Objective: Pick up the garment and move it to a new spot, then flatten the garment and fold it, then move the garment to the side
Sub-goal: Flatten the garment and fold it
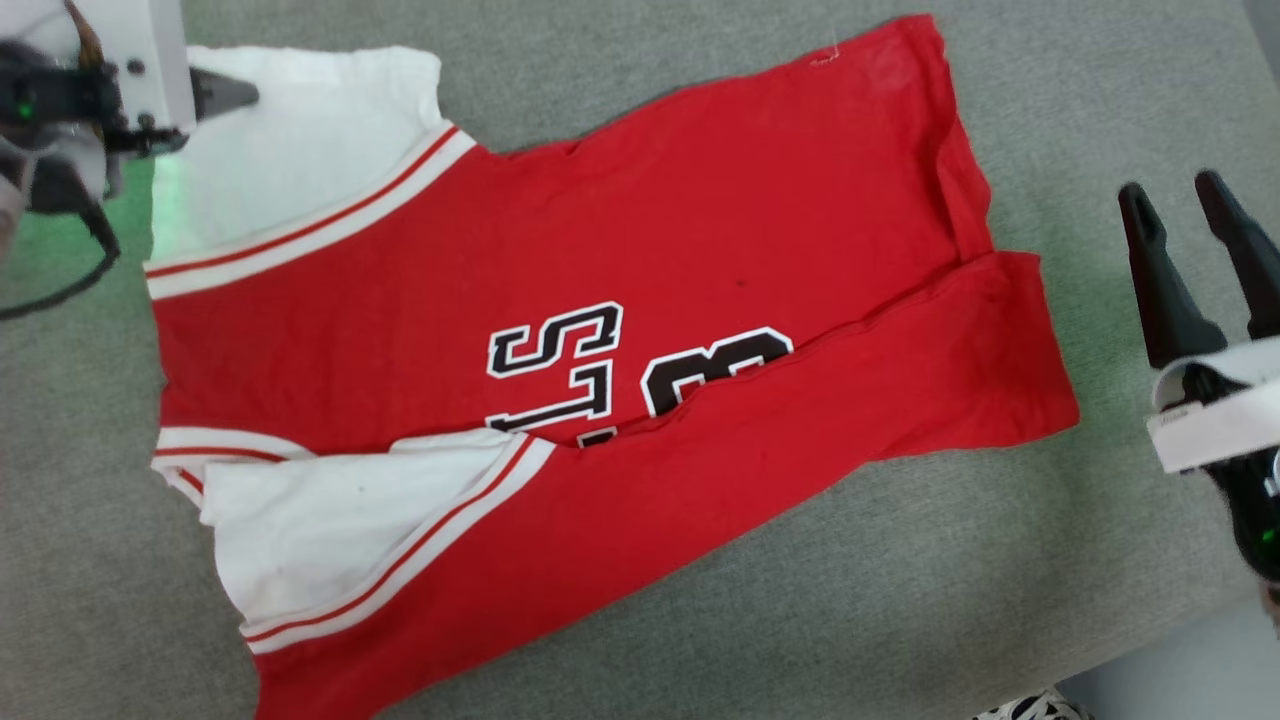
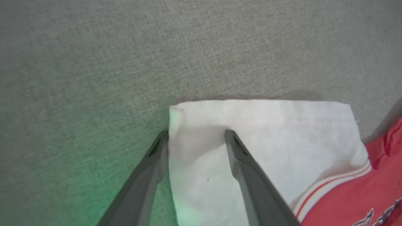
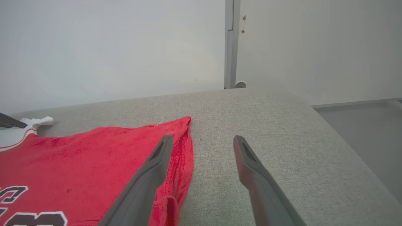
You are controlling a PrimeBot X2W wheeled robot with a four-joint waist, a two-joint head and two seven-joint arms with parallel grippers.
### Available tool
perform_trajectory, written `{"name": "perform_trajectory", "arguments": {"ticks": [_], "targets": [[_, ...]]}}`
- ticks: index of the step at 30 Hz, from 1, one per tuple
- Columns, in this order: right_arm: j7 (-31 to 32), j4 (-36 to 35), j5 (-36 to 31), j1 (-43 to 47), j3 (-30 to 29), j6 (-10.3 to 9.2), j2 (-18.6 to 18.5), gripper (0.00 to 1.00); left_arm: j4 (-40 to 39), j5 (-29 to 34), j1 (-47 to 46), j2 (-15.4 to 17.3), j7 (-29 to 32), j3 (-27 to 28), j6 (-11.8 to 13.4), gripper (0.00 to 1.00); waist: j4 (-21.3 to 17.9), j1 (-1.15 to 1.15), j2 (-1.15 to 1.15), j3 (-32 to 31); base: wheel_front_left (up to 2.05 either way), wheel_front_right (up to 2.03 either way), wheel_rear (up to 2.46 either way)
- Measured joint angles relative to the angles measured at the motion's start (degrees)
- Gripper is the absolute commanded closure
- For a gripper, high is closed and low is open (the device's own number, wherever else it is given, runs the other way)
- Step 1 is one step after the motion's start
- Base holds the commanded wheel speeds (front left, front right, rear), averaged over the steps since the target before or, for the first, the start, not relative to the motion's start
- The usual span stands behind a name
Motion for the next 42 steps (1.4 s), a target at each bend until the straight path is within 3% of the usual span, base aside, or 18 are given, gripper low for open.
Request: {"name": "perform_trajectory", "arguments": {"ticks": [1,2,10,20,27,28,29,30,36,42], "targets": [[0.8,0.0,0.1,-0.7,0.5,0.0,-0.6,0.0,0.1,0.0,-0.4,-0.2,0.1,0.1,-0.4,0.98,0.0,0.0,0.0,0.4,0.0,0.0,0.0],[2.4,0.1,0.6,-1.6,1.3,0.0,-1.2,0.0,0.3,-0.4,-0.7,-0.5,0.4,0.4,-0.5,1.0,0.0,0.0,0.0,0.7,0.0,0.0,0.0],[19.1,3.2,0.5,-15.8,10.8,0.0,-6.2,0.0,0.2,-1.1,-2.5,-3.7,-0.1,1.0,-3.9,1.0,2.6,0.0,0.0,2.8,0.0,0.0,0.0],[38.4,19.5,2.0,-35.9,19.1,0.0,-7.7,0.0,0.6,-1.6,-3.7,-8.5,-3.4,1.8,-6.5,1.0,7.7,0.0,0.0,4.9,0.0,0.0,0.0],[45.5,26.0,6.3,-41.5,24.0,0.0,-8.7,0.0,0.6,-1.6,-4.3,-11.4,-5.3,1.7,-8.1,1.0,11.2,0.0,0.0,5.8,0.0,0.0,0.0],[45.4,26.3,7.0,-41.8,24.5,0.0,-8.9,0.49,0.6,-1.6,-4.3,-11.7,-5.8,1.6,-8.2,1.0,11.5,0.0,0.0,5.9,0.0,0.0,0.0],[44.9,26.7,7.6,-42.1,25.0,-0.01,-9.1,0.8,0.5,-1.6,-4.2,-12.0,-6.3,1.5,-8.4,1.0,11.9,0.0,0.0,5.9,0.0,0.0,0.0],[44.2,26.9,8.3,-42.3,25.4,-0.01,-9.3,1.0,0.5,-1.6,-4.1,-12.2,-6.9,1.5,-8.4,1.0,12.2,0.0,0.0,5.8,0.0,0.0,0.0],[36.9,27.2,11.0,-40.8,27.7,0.0,-10.0,1.0,-1.6,-2.4,-0.3,-12.9,-13.9,2.3,-8.7,1.0,13.3,0.0,0.0,3.2,0.0,0.0,0.0],[32.2,23.5,14.1,-36.2,30.1,0.0,-13.9,1.0,-13.0,-5.4,5.9,-10.0,-20.1,3.2,-8.7,1.0,14.5,0.0,0.0,-2.2,0.0,0.0,0.0]]}}
